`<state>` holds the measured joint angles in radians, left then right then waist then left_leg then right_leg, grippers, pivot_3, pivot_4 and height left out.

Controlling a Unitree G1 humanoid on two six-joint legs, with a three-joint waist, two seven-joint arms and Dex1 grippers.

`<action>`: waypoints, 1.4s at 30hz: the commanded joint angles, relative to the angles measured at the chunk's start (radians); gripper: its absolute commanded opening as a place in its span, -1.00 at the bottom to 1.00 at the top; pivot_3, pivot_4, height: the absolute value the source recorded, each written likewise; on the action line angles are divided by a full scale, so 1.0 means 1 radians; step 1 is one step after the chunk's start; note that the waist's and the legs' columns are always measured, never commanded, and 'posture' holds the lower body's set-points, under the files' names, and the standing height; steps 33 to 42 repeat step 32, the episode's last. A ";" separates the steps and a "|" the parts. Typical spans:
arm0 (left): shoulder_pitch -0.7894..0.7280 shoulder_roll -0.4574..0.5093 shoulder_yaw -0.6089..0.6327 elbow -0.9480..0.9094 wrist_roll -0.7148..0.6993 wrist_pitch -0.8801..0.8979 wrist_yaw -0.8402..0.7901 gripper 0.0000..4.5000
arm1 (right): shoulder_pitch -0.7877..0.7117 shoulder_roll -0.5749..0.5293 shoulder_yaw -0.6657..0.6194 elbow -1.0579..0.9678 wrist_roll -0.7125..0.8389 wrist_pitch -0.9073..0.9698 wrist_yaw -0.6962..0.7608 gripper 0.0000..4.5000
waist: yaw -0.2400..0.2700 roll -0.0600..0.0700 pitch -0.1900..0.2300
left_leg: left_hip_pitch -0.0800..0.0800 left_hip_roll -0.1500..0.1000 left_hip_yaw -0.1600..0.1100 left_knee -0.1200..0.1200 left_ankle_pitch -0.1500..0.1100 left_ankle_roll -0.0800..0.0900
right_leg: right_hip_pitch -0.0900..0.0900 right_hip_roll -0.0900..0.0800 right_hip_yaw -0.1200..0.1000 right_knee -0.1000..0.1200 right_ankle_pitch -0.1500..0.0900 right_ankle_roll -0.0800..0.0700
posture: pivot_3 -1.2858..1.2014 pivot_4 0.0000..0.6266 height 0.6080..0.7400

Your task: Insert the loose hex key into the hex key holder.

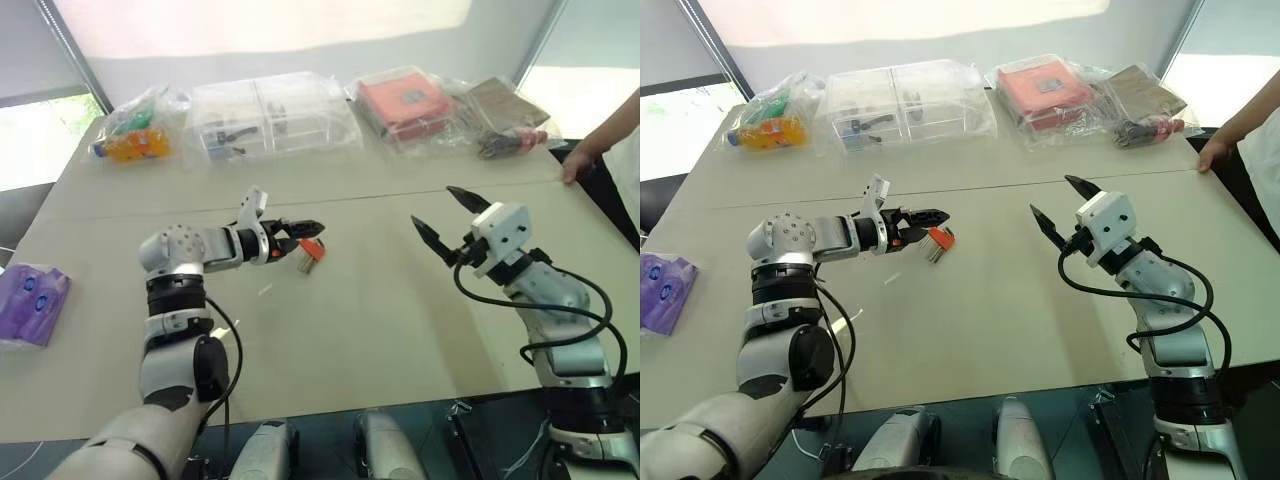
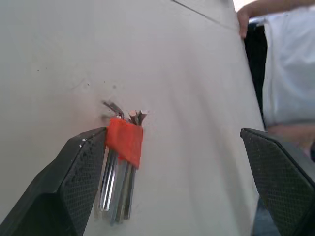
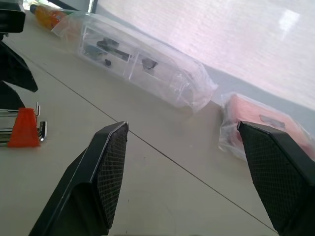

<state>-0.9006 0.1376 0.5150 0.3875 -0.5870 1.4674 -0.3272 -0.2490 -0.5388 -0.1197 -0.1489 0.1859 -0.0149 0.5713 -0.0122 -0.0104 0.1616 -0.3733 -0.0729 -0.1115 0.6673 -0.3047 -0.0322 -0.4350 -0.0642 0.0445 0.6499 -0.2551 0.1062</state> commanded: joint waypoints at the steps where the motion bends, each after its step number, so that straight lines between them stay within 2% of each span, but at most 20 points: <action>1: -0.010 0.031 -0.032 -0.084 -0.018 0.035 0.008 0.99 | -0.025 0.008 0.012 -0.010 0.000 -0.030 0.011 0.63 | -0.001 0.000 0.000 | 0.000 0.000 0.000 0.000 0.000 0.000 | 0.000 0.000 0.000 0.000 0.000 0.000 | 0.03 -0.52 1.00; 4: 0.062 0.130 -0.206 -0.158 0.012 -0.035 -0.070 0.99 | -0.027 0.011 0.022 -0.001 -0.005 -0.041 0.020 0.63 | -0.007 0.000 0.000 | 0.001 0.000 0.000 -0.001 0.000 -0.001 | -0.001 0.000 0.001 0.001 0.000 0.000 | 0.03 -0.52 1.00; 9: 0.130 0.292 -0.382 -0.245 0.019 -0.085 -0.182 0.99 | -0.043 0.017 0.032 0.014 -0.012 -0.048 0.020 0.63 | -0.002 0.001 0.000 | 0.000 0.000 0.001 -0.002 0.001 -0.001 | -0.003 0.000 0.002 0.002 0.000 0.000 | 0.03 -0.52 1.00; 12: 0.200 0.426 -0.533 -0.315 0.079 -0.229 -0.291 0.99 | -0.051 0.021 0.040 0.020 -0.010 -0.054 0.027 0.63 | -0.002 0.001 0.000 | 0.000 0.000 0.001 -0.002 0.001 -0.002 | -0.002 -0.001 0.002 0.001 0.000 0.000 | 0.03 -0.52 1.00; 15: 0.246 0.516 -0.596 -0.358 0.126 -0.377 -0.376 0.99 | -0.054 0.011 0.052 0.025 -0.018 -0.064 0.047 0.63 | 0.000 0.001 0.000 | 0.000 0.000 0.001 -0.003 0.001 -0.002 | -0.003 -0.001 0.002 0.001 0.000 0.000 | 0.03 -0.52 1.00; 19: 0.269 0.571 -0.576 -0.398 0.136 -0.484 -0.440 0.99 | -0.064 -0.032 0.061 -0.018 0.030 0.013 0.118 0.63 | 0.003 0.001 0.000 | -0.001 0.000 0.001 -0.002 0.001 -0.002 | -0.002 -0.001 0.002 0.000 0.000 0.000 | 0.03 -0.52 1.00; 26: 0.342 0.675 -0.497 -0.548 0.114 -0.617 -0.548 0.99 | -0.096 -0.245 0.094 -0.137 0.157 0.263 0.376 0.63 | -0.006 0.001 0.000 | -0.001 0.001 0.001 -0.002 0.000 0.000 | -0.002 -0.001 0.002 -0.001 0.000 0.000 | 0.03 -0.52 1.00; 32: 0.437 0.758 -0.441 -0.629 0.117 -0.723 -0.610 0.99 | -0.177 -0.393 0.158 -0.134 0.141 0.364 0.531 0.63 | -0.001 0.001 0.000 | -0.001 0.001 0.001 -0.002 -0.003 0.005 | -0.002 -0.002 0.002 -0.001 0.000 0.000 | 0.03 -0.52 1.00; 42: 0.437 0.758 -0.441 -0.629 0.117 -0.723 -0.610 0.99 | -0.177 -0.393 0.158 -0.134 0.141 0.364 0.531 0.63 | -0.001 0.001 0.000 | -0.001 0.001 0.001 -0.002 -0.003 0.005 | -0.002 -0.002 0.002 -0.001 0.000 0.000 | 0.03 -0.52 1.00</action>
